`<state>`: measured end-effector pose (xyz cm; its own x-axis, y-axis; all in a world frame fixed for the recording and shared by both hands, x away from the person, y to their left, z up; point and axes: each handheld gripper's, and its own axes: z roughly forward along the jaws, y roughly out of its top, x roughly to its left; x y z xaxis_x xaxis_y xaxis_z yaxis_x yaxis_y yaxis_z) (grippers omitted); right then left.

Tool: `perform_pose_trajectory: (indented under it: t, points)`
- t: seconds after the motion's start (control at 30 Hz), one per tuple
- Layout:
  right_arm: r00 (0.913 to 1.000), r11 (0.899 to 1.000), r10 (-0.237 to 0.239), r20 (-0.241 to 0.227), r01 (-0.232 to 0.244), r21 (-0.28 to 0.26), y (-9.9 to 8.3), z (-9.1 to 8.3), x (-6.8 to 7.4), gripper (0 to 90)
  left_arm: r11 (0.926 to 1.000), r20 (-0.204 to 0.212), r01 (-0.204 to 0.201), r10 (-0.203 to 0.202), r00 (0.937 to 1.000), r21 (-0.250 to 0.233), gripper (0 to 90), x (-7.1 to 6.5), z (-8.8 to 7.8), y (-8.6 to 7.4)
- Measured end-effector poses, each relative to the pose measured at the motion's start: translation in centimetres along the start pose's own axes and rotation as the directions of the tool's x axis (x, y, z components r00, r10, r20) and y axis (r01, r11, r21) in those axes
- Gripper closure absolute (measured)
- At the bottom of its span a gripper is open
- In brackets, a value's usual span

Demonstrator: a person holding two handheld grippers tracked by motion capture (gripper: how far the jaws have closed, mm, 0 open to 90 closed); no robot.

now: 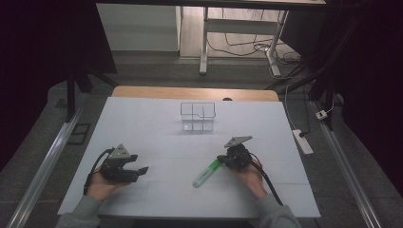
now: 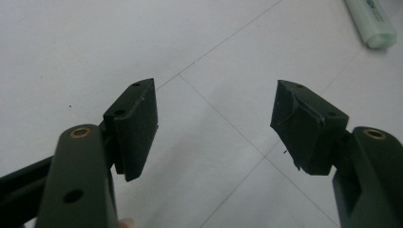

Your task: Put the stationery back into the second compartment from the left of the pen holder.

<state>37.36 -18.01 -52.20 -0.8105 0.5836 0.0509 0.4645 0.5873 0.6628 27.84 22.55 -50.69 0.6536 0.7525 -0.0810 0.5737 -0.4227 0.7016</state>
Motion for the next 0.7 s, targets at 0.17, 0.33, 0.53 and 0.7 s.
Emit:
perform_pose_trajectory:
  t: [0.17,0.33,0.53,0.7]
  points:
    - [0.9996,1.000,0.000,-0.029,0.000,0.001,0.0,0.2,0.9,88.7,1.0000,0.002,-0.004,0.004,1.0000,0.003,32.4,0.0,0.1,0.0]
    - [0.9981,1.000,-0.004,-0.061,0.003,-0.008,0.1,0.4,1.7,88.6,1.0000,0.002,-0.005,0.005,1.0000,0.006,32.4,0.0,0.1,0.0]
    - [0.9962,1.000,-0.014,-0.087,0.013,-0.008,0.1,0.7,2.4,88.6,0.9999,0.001,-0.008,0.008,1.0000,0.008,32.3,-0.1,0.2,0.0]
    - [0.9955,1.000,-0.015,-0.094,0.015,-0.008,0.1,0.7,2.5,88.6,0.9999,0.001,-0.006,0.006,1.0000,0.010,32.3,-0.1,0.2,0.0]
